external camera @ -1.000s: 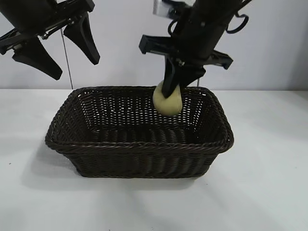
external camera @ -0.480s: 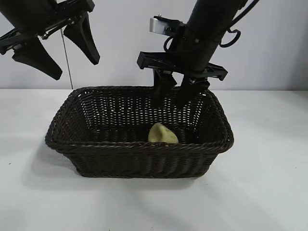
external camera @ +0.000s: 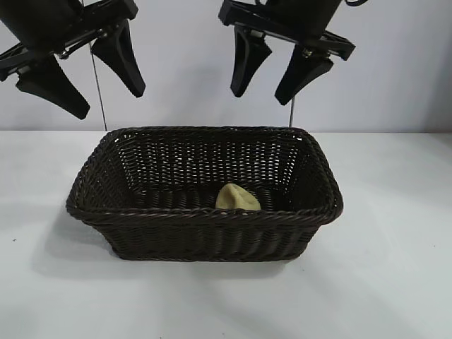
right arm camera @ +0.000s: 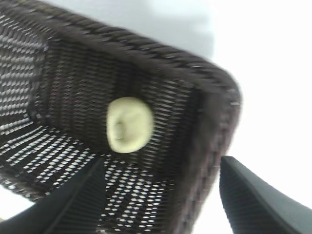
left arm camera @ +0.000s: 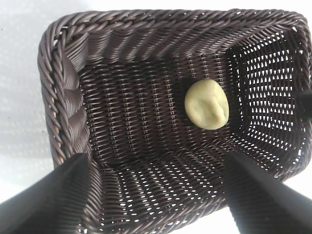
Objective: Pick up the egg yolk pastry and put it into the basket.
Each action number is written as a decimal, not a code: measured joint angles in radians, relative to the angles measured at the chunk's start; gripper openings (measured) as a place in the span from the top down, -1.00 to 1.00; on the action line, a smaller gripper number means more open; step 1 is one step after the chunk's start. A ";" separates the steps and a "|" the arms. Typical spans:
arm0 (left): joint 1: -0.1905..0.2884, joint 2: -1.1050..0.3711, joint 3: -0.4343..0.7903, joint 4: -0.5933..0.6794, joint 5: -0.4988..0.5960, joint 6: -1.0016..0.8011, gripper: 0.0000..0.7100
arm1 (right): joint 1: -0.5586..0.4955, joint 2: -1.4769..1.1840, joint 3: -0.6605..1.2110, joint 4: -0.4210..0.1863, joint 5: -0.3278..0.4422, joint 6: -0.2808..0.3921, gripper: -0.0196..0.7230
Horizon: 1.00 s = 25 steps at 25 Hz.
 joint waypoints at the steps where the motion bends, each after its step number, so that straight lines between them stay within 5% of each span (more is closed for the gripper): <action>1: 0.000 0.000 0.000 0.001 0.000 0.000 -0.55 | -0.016 0.000 -0.001 0.000 0.018 -0.008 -0.36; 10: 0.000 0.000 0.000 0.001 0.002 0.000 -0.55 | -0.133 -0.004 -0.001 -0.005 0.058 -0.036 -0.36; 25: 0.000 0.000 0.000 0.003 0.005 0.000 -0.55 | -0.135 -0.090 -0.001 -0.072 0.064 -0.037 -0.36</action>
